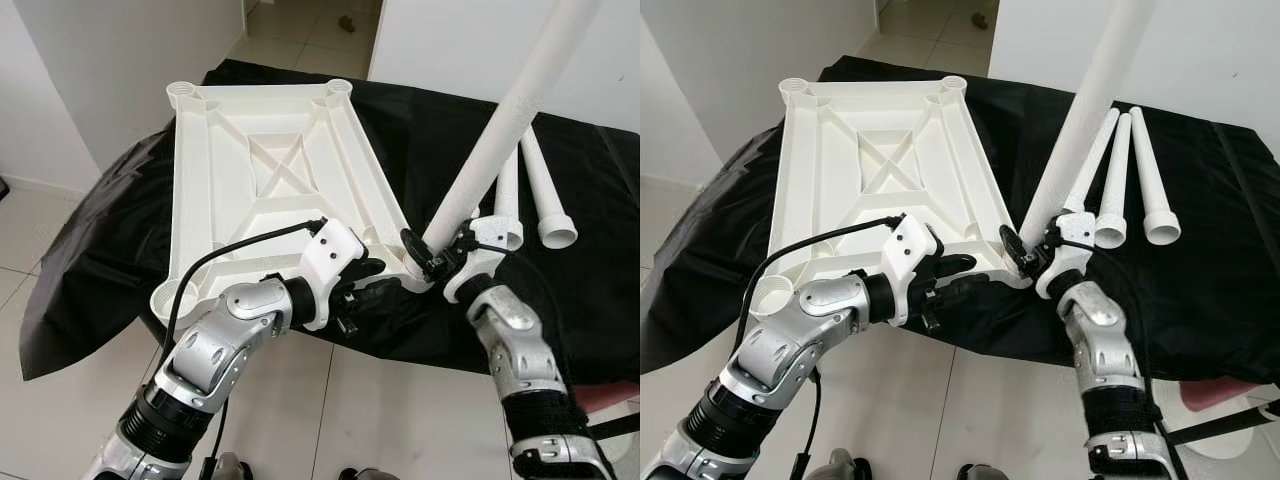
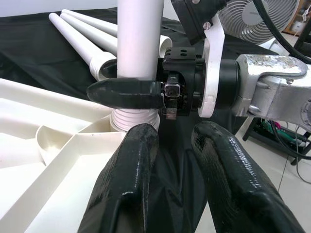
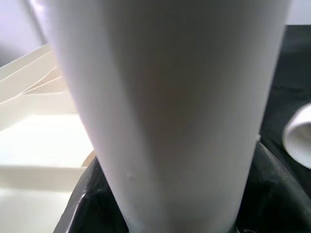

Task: Building children table

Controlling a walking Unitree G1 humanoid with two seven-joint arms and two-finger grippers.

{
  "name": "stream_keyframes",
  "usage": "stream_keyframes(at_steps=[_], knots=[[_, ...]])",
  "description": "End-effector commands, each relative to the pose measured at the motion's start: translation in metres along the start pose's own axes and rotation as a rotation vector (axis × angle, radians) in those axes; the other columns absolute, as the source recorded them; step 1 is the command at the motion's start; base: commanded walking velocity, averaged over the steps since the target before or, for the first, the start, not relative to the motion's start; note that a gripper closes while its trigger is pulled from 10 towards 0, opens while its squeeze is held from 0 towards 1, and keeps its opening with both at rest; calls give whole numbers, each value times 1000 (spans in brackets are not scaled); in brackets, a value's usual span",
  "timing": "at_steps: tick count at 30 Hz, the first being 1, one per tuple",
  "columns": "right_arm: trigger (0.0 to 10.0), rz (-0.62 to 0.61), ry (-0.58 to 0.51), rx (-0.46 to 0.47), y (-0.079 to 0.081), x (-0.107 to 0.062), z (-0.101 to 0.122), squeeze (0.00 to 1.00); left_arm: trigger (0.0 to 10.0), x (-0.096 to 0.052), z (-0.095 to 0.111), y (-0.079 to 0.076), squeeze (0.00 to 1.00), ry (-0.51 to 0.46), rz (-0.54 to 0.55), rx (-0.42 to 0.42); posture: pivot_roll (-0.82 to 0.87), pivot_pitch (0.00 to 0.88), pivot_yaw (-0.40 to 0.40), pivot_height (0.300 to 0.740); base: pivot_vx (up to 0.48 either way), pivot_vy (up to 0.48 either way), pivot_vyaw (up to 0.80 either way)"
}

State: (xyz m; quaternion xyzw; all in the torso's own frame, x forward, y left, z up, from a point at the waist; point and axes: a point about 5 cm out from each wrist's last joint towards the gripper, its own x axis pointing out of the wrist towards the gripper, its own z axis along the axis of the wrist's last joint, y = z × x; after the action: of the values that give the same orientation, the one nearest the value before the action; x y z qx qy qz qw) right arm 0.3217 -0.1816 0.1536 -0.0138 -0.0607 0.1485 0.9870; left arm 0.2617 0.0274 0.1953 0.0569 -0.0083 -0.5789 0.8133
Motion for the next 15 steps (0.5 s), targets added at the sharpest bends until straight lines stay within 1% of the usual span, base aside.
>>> stream_keyframes(at_steps=[1, 2, 3, 4, 5, 6, 8, 9, 10, 12, 13, 14, 15], knots=[[10000, -44, 96, 27, 2, -7, -20, 0, 10000, 1, -1, -4, 0, 7, -28, 3, 45, 107, -46, 740, 0, 0, 0], [10000, -44, 96, 27, 2, -7, -20, 0, 10000, 1, -1, -4, 0, 7, -28, 3, 45, 107, -46, 740, 0, 0, 0], [10000, -83, 98, 47, 4, -7, -21, 0, 10000, 1, -1, -4, 0, 8, -30, 3, 45, 107, -48, 740, 0, 0, 0], [10000, -83, 98, 47, 4, -7, -21, 0, 10000, 1, -1, -4, 0, 8, -30, 3, 45, 107, -48, 740, 0, 0, 0], [10000, -189, 100, 76, 8, -8, -22, 0, 10000, 1, -1, -5, 0, 9, -32, 2, 46, 104, -51, 740, 0, 0, 0], [10000, -189, 100, 76, 8, -8, -22, 0, 10000, 1, -1, -5, 0, 9, -32, 2, 46, 104, -51, 740, 0, 0, 0], [10000, -370, 88, 91, 18, -11, -20, 0, 10000, 1, -2, -6, 0, 9, -31, -1, 50, 100, -55, 740, 0, 0, 0], [10000, -370, 88, 91, 18, -11, -20, 0, 10000, 1, -2, -6, 0, 9, -31, -1, 50, 100, -55, 740, 0, 0, 0], [10000, -420, 82, 94, 22, -12, -19, 0, 10000, 1, -2, -6, 0, 10, -31, -2, 50, 100, -55, 740, 0, 0, 0], [10000, -466, 83, 95, 27, -13, -18, 0, 10000, 1, -3, -7, 0, 9, -32, -4, 51, 99, -56, 740, 0, 0, 0], [10000, -485, 88, 118, 31, -13, -19, 0, 10000, 2, -3, -7, 0, 9, -32, -5, 54, 95, -62, 740, 0, 0, 0], [10000, -485, 88, 118, 31, -13, -19, 0, 10000, 2, -3, -7, 0, 9, -32, -5, 54, 95, -62, 740, 0, 0, 0], [10000, -487, 93, 125, 36, -13, -19, 0, 10000, 2, -3, -8, 0, 9, -32, -6, 55, 94, -63, 740, 0, 0, 0]])
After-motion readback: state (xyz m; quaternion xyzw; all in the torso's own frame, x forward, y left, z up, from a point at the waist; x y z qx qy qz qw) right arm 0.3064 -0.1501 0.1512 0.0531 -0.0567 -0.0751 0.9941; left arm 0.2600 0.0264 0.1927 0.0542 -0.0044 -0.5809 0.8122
